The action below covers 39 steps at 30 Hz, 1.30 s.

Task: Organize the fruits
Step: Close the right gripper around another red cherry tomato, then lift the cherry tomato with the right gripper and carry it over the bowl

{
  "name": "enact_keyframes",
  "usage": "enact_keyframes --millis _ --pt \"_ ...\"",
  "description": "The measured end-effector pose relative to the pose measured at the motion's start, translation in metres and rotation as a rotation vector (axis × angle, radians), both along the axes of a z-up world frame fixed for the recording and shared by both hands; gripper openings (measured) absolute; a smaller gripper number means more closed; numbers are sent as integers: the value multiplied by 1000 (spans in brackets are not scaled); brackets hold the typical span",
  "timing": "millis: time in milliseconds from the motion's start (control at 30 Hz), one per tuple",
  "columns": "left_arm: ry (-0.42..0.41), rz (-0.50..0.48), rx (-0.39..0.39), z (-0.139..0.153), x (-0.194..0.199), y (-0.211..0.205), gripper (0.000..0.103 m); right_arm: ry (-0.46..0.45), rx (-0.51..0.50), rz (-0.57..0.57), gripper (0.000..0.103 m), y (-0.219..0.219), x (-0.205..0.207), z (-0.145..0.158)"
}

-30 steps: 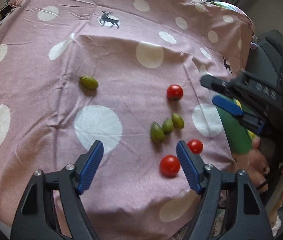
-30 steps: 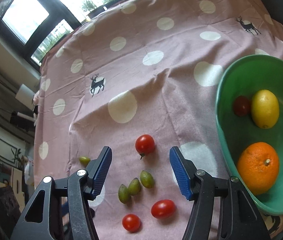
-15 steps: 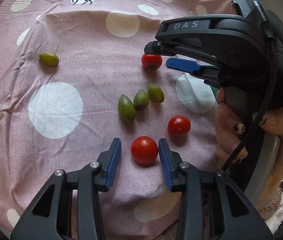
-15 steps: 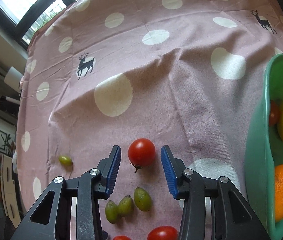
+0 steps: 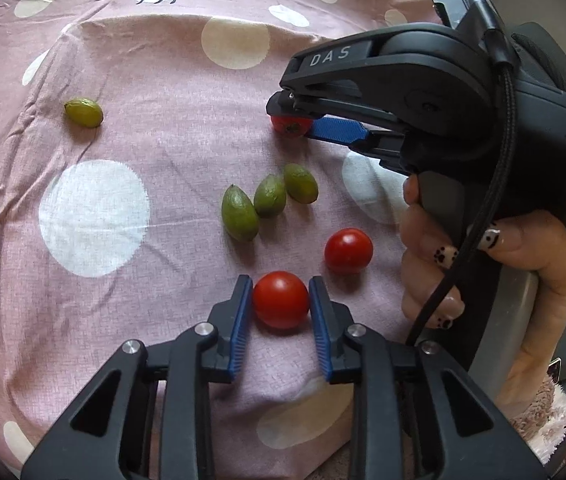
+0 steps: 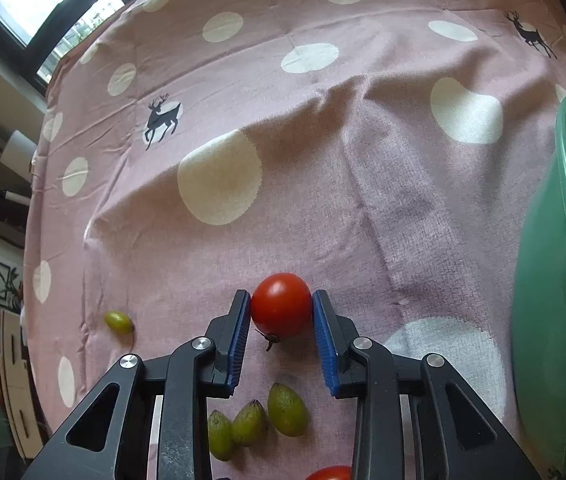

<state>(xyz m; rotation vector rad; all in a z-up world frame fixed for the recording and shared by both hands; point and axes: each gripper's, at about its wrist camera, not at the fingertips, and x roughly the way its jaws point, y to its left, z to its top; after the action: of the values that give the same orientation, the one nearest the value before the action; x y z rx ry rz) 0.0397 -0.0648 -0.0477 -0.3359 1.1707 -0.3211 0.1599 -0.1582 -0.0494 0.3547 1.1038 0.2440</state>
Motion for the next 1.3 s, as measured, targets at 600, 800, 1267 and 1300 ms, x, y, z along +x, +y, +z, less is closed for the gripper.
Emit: enact_keyframes --millis 600,800,1267,1300 --pt "-263 91 19 55 8 1 28 -177 95 -88 33 -48 -47 48" --pt "-357 58 47 76 11 -19 28 -261 136 -164 33 -78 -66 68" --pt "-454 -86 83 107 28 -89 29 -364 133 -398 33 -146 -106 91" --pt "-453 -96 84 106 30 -93 29 -361 130 -417 33 -151 -108 91"
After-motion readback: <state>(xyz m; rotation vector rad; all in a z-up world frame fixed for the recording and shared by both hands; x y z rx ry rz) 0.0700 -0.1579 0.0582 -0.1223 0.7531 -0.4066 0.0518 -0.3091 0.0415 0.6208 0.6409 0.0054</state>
